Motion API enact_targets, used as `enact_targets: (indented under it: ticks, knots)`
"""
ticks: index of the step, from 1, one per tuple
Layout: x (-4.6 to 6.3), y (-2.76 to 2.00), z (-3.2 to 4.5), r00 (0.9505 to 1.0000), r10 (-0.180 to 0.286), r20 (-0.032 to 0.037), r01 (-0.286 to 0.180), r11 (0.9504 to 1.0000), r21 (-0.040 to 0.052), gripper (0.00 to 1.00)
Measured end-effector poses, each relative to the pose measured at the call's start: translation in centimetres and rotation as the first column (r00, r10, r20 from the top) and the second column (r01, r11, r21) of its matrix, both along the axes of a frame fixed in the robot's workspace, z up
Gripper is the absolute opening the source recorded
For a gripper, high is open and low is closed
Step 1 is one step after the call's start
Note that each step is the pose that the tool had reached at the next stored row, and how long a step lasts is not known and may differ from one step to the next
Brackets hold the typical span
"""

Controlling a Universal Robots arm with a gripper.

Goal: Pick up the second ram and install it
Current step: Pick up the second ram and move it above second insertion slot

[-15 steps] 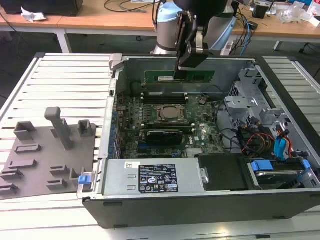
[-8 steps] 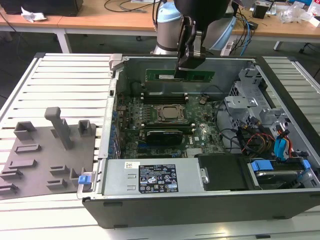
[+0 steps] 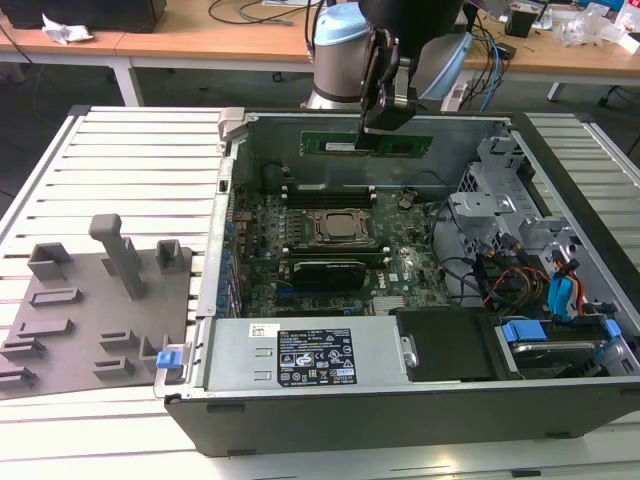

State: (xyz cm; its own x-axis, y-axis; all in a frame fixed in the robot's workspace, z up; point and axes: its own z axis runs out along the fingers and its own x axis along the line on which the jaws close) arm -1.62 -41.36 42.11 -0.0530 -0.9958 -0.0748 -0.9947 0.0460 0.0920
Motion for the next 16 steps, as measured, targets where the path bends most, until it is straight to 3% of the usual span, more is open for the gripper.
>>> enact_targets:
  ticks: [2, 4, 7, 8, 10, 16]
  knots:
    - [0.3, 0.45, -0.2, 1.0, 0.0, -0.0013, 0.0, 1.0, 0.0001, 0.14]
    - [0.5, 0.6, -0.51, 1.0, 0.0, -0.004, 0.0, 1.0, 0.0001, 0.14]
    - [0.6, 0.68, -1.63, 1.0, -0.001, -0.0098, 0.001, 1.0, 0.0003, 0.14]
    - [0.7, 0.68, -1.82, 0.9999, -0.003, -0.0107, 0.003, 1.0, 0.0038, 0.14]
    - [1.1, 0.68, -2.1, 0.9999, -0.006, -0.0115, 0.006, 0.9998, 0.0192, 0.14]
    - [3.1, 0.77, -3.72, 0.9996, -0.01, -0.0253, 0.011, 0.9997, 0.0204, 0.14]
